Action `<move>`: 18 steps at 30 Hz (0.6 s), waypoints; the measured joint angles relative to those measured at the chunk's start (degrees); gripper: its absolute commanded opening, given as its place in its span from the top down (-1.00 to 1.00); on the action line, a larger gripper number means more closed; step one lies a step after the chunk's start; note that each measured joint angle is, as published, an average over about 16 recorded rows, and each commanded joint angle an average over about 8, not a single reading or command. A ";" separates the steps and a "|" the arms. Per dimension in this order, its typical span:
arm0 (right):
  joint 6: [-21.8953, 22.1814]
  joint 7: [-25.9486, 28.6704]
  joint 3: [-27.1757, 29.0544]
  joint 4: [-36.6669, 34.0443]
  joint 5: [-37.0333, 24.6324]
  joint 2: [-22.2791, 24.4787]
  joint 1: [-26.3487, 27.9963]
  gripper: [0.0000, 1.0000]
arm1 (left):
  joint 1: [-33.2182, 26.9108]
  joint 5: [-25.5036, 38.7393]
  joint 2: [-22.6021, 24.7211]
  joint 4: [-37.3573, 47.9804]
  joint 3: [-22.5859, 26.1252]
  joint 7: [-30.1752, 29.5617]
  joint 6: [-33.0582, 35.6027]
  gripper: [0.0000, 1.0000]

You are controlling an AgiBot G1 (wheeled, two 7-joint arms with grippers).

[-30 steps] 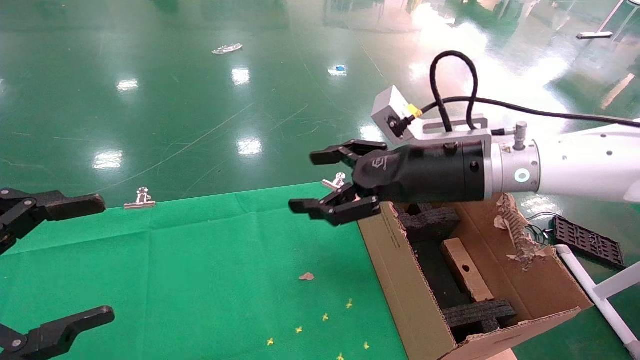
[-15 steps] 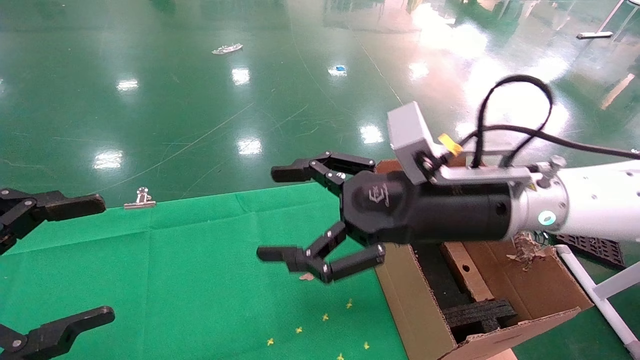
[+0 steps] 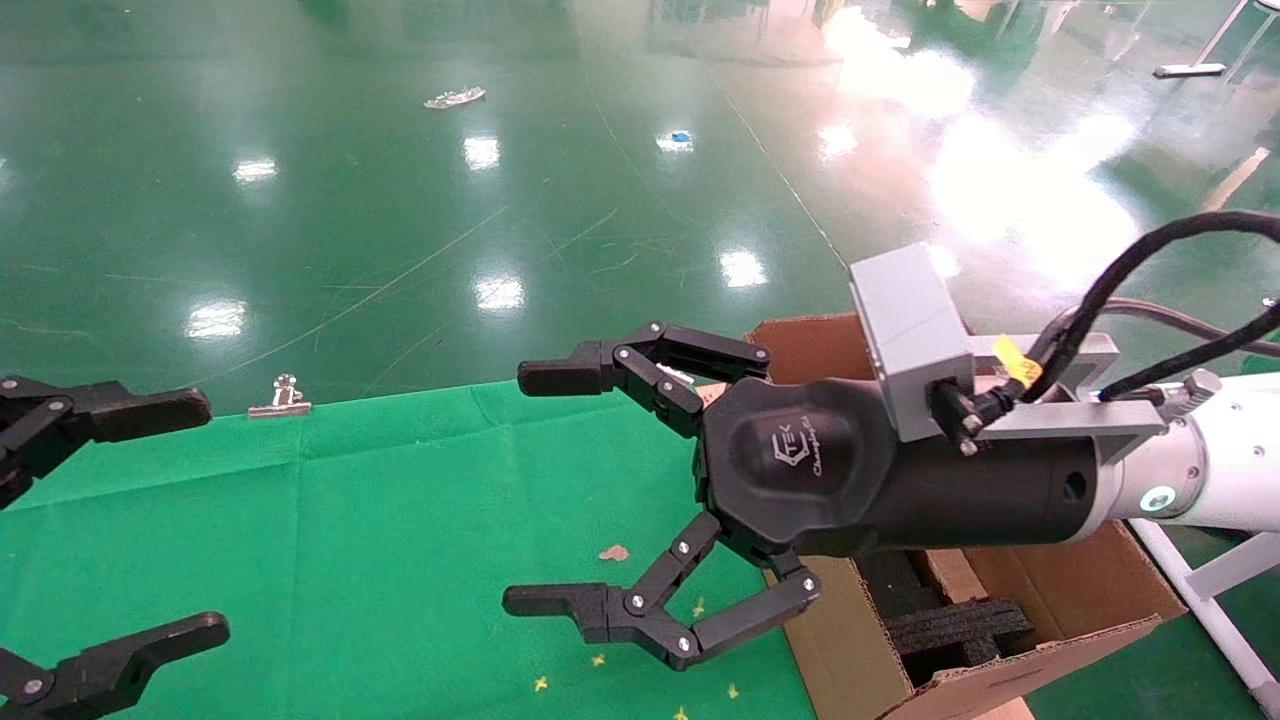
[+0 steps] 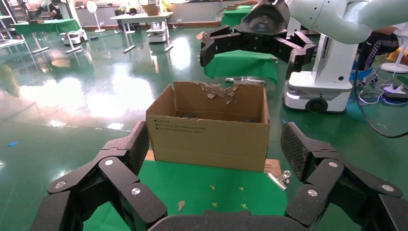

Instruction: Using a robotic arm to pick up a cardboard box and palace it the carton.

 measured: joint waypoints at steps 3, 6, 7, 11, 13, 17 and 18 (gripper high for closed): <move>0.01 0.04 -0.06 -0.03 -0.01 -0.01 0.04 -1.00 | 0.00 0.00 0.00 0.00 0.00 0.00 0.00 -1.00; 0.17 0.15 -0.48 -0.26 -0.17 0.00 0.40 -1.00 | 0.00 0.00 0.00 0.00 0.00 0.00 0.00 -1.00; 0.22 0.18 -0.61 -0.32 -0.23 0.00 0.51 -1.00 | 0.00 0.00 0.00 0.00 0.00 0.00 0.00 -1.00; 0.39 0.28 -1.04 -0.54 -0.42 0.00 0.86 -1.00 | 0.00 0.00 0.00 0.00 0.00 0.00 0.00 -1.00; 0.45 0.32 -1.21 -0.62 -0.50 0.01 1.00 -1.00 | 0.00 0.00 0.00 0.00 0.00 0.00 0.00 -1.00; 0.55 0.38 -1.47 -0.75 -0.63 0.02 1.22 -1.00 | 0.00 0.00 0.00 0.00 0.00 0.00 0.00 -1.00; 0.58 0.39 -1.52 -0.78 -0.66 0.02 1.26 -1.00 | 0.00 0.00 0.00 0.00 0.00 0.00 0.00 -1.00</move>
